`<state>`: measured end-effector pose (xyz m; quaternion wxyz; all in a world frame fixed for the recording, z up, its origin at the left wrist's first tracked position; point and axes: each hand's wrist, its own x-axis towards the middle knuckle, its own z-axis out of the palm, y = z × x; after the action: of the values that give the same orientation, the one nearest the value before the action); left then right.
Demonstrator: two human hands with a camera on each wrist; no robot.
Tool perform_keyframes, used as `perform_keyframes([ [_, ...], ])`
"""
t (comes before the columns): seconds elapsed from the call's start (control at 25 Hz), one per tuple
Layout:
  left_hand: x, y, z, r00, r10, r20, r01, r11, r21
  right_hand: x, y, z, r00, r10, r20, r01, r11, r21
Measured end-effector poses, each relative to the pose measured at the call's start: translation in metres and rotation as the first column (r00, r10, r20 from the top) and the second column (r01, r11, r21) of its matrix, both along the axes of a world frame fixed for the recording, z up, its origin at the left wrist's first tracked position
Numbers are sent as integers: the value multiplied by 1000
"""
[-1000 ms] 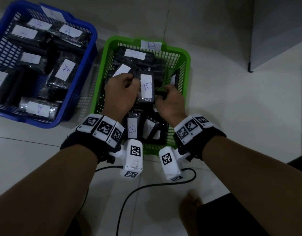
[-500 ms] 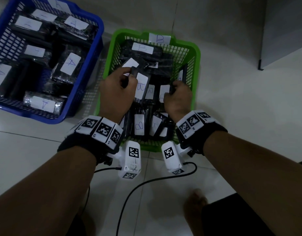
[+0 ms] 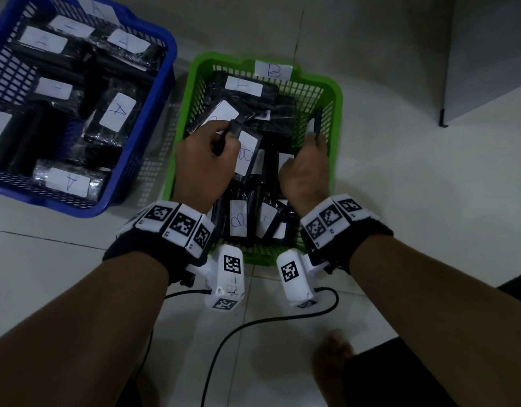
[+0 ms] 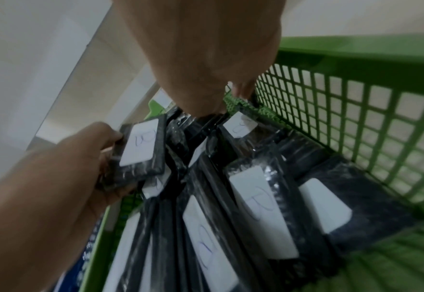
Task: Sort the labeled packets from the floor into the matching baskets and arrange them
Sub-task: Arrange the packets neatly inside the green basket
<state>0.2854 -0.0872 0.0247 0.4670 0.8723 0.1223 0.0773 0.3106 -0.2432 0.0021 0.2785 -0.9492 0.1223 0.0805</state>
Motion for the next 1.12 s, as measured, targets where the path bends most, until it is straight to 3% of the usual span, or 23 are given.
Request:
perform_keyframes([
  [0.16,1,0,-2,1000,1,19,0,999,-42,9,0,5,992,-73,-102,79,996,52],
  [0.28,3,1,-6,1000,18,21,-16,997,-70,20,5,5,977,-28,-211,15,998,-65],
  [0.44,5,1,-9,1000,22,21,-20,997,-72,35,6,4,968,59,-242,-98,983,-152],
  [0.56,5,-1,-8,999,16,44,-13,998,-66,33,-1,7,967,171,-189,-204,965,-167],
  [0.76,8,-3,-9,1000,5,7,-4,996,-86,29,-7,15,979,154,-136,-175,971,-162],
  [1.12,13,-11,-4,999,2,52,2,997,-71,2,-23,37,982,-144,123,123,980,157],
])
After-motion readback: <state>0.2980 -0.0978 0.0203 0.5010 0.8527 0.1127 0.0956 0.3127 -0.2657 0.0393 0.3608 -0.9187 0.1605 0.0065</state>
